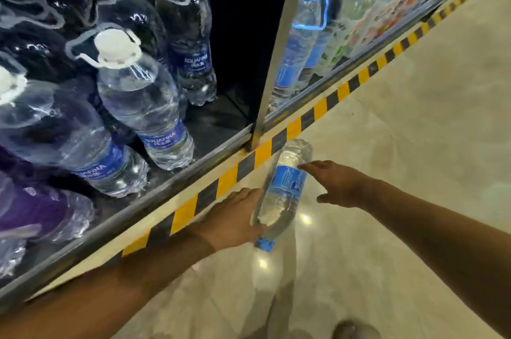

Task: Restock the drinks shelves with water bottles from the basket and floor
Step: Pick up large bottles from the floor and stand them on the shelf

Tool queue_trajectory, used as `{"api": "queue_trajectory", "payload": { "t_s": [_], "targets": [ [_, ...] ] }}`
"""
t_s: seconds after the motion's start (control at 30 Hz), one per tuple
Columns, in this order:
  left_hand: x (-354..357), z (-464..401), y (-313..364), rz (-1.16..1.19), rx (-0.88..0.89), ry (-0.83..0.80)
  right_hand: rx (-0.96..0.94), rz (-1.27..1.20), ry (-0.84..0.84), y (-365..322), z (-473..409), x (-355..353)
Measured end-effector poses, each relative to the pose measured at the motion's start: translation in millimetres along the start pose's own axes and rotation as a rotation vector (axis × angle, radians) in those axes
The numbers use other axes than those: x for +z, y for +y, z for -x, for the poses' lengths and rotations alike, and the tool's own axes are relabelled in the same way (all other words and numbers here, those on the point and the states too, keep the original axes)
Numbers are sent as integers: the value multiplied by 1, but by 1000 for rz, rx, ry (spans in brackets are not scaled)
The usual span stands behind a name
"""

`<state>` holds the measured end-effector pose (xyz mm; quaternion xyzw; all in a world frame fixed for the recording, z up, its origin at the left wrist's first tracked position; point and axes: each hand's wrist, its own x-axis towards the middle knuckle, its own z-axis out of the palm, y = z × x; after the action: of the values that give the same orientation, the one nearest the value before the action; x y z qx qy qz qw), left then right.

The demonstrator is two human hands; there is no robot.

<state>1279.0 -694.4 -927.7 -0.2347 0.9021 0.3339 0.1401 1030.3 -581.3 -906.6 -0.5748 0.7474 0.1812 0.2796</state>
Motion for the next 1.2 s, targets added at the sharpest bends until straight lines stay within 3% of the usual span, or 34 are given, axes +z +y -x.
{"api": "queue_trajectory", "payload": {
  "t_s": [0.2,0.27,0.4,0.5,0.63,0.8,0.93,1.07,1.2],
  "targets": [
    [-10,-44,-3,-359,43,-285,-259,317,75,18,-70,-14],
    [-3,-46,-4,-388,-12,-254,-315,409,73,19,-91,-19],
    [37,-48,17,-41,-183,-105,-312,508,-18,19,-115,-13],
    [74,-53,29,108,-282,-70,-351,595,46,27,-123,3],
    [102,-63,35,208,-329,43,-476,512,131,46,-126,9],
    [92,-64,26,240,-335,27,-420,522,105,42,-115,11],
    [48,-51,4,57,-259,-34,-429,381,137,45,-96,34],
    [-15,-42,-2,-122,-111,-108,-367,17,56,24,-72,36],
    [-56,-19,2,-295,27,-48,-349,-164,167,0,-51,30]
  ]
}}
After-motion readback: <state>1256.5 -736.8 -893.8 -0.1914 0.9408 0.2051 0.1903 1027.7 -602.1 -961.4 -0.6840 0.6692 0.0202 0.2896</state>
